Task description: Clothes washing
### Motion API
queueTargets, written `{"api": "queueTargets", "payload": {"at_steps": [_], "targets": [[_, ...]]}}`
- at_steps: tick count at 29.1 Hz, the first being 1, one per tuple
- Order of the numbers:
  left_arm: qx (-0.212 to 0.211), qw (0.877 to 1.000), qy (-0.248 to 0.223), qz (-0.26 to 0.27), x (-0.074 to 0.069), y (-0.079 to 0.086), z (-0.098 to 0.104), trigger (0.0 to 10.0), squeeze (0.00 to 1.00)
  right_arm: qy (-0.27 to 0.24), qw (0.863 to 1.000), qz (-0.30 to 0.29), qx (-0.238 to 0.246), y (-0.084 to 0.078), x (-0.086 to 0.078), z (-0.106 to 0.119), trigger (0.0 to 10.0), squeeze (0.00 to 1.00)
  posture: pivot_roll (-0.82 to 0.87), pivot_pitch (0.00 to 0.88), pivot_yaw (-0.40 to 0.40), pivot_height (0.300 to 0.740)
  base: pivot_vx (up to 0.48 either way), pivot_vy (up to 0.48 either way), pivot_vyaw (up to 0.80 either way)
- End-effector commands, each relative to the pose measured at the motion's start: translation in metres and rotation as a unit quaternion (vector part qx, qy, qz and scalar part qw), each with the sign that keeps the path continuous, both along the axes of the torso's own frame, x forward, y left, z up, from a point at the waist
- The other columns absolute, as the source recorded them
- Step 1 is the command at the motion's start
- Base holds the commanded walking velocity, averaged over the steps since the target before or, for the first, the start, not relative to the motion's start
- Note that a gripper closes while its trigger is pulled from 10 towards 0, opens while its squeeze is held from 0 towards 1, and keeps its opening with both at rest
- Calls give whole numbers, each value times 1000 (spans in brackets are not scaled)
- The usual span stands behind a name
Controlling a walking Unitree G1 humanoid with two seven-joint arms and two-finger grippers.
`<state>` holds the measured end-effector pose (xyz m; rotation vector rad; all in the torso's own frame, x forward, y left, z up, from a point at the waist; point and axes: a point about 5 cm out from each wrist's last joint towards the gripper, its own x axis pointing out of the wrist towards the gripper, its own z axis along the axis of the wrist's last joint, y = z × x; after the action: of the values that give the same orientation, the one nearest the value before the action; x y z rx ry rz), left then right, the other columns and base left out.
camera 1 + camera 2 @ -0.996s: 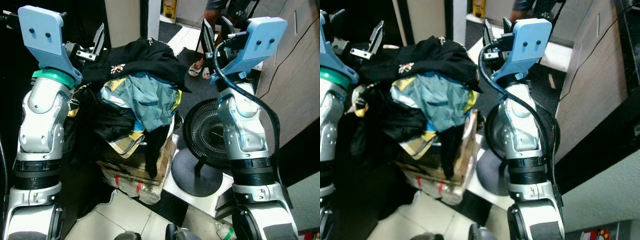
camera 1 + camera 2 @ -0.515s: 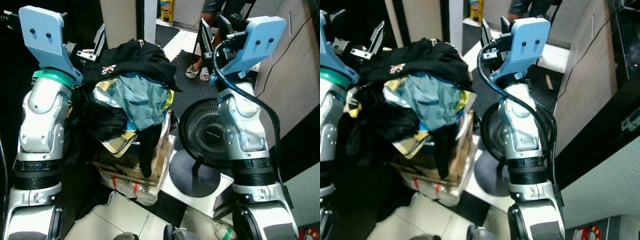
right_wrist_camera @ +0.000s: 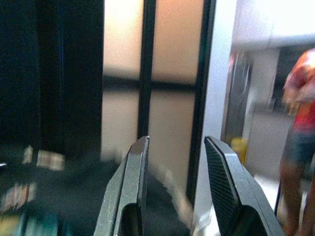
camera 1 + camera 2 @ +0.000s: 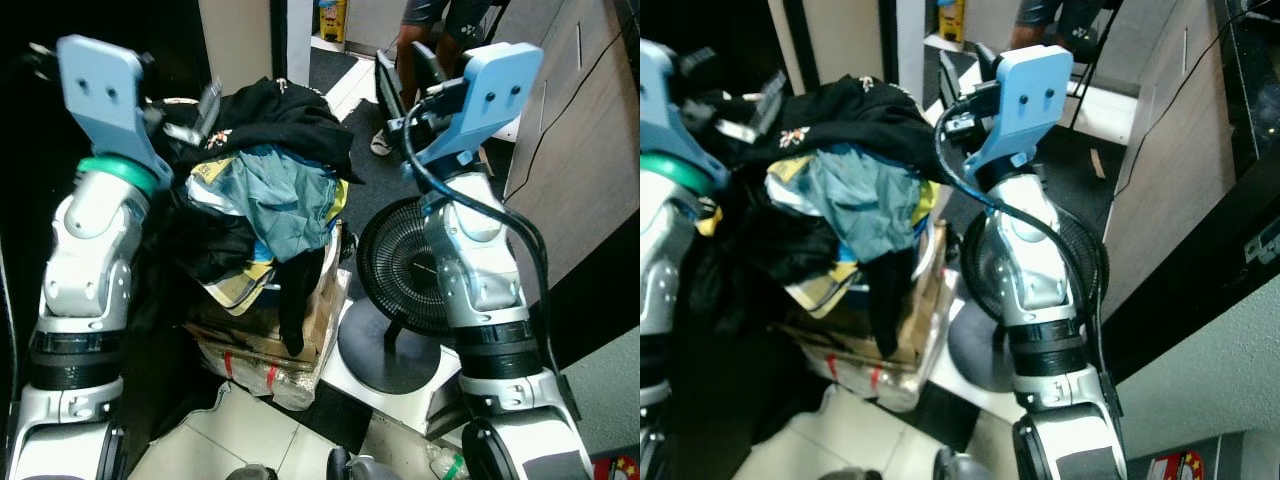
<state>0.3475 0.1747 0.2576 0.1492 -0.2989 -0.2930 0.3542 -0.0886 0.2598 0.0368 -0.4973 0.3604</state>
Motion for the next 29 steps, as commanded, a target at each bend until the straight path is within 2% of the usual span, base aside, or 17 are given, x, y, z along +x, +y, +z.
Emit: {"api": "queueTargets", "payload": {"at_steps": [1, 4, 7, 8, 9, 11, 14, 15, 18, 20, 26, 29], "targets": [[8, 997, 70, -11, 13, -14, -29, 10000, 0, 82, 996, -5, -33, 1, 10, -42, 10000, 0, 90, 90, -1, 740, 0, 0, 0], [21, 998, 61, -16, 19, -23, -27, 10000, 0, 85, 996, -3, -33, 2, 13, -42, 10000, 0, 91, 103, -2, 740, 0, 0, 0], [69, 996, 24, -42, 33, -48, -7, 10000, 0, 39, 999, 12, -24, 10, 22, -4, 10000, 0, 72, 125, 4, 740, 0, 0, 0], [69, 996, 24, -42, 33, -48, -7, 10000, 0, 39, 999, 12, -24, 10, 22, -4, 10000, 0, 72, 125, 4, 740, 0, 0, 0], [76, 996, 14, -43, 34, -50, -1, 10000, 0, 24, 999, 13, -22, 11, 23, 6, 10000, 0, 63, 127, 5, 740, 0, 0, 0], [78, 996, -1, -42, 36, -50, 9, 10000, 0, 6, 1000, 14, -20, 12, 23, 19, 10000, 0, 67, 128, 2, 740, 0, 0, 0], [78, 996, -11, -37, 37, -49, 15, 10000, 0, -6, 1000, 13, -20, 12, 23, 26, 10000, 0, 67, 128, 2, 740, 0, 0, 0], [64, 997, -33, -19, 39, -42, 35, 10000, 0, -43, 999, 15, -17, 13, 19, 42, 10000, 0, 66, 130, 5, 740, 0, 0, 0], [58, 997, -40, -12, 41, -39, 42, 10000, 0, -59, 998, 16, -14, 14, 18, 47, 10000, 0, 66, 130, 5, 740, 0, 0, 0], [48, 997, -59, -6, 39, -34, 54, 10000, 0, -96, 995, 30, -4, 18, 10, 60, 10000, 0, 64, 136, 20, 740, 0, 0, 0], [45, 996, -76, -8, 36, -32, 59, 10000, 0, -132, 990, 46, 7, 24, 2, 75, 10000, 0, 59, 142, 32, 740, 0, 0, 0], [62, 995, -82, -7, 29, -26, 55, 10000, 0, -168, 984, 61, -23, 30, -9, 81, 10000, 0, 59, 142, 38, 740, 0, 0, 0]]}}
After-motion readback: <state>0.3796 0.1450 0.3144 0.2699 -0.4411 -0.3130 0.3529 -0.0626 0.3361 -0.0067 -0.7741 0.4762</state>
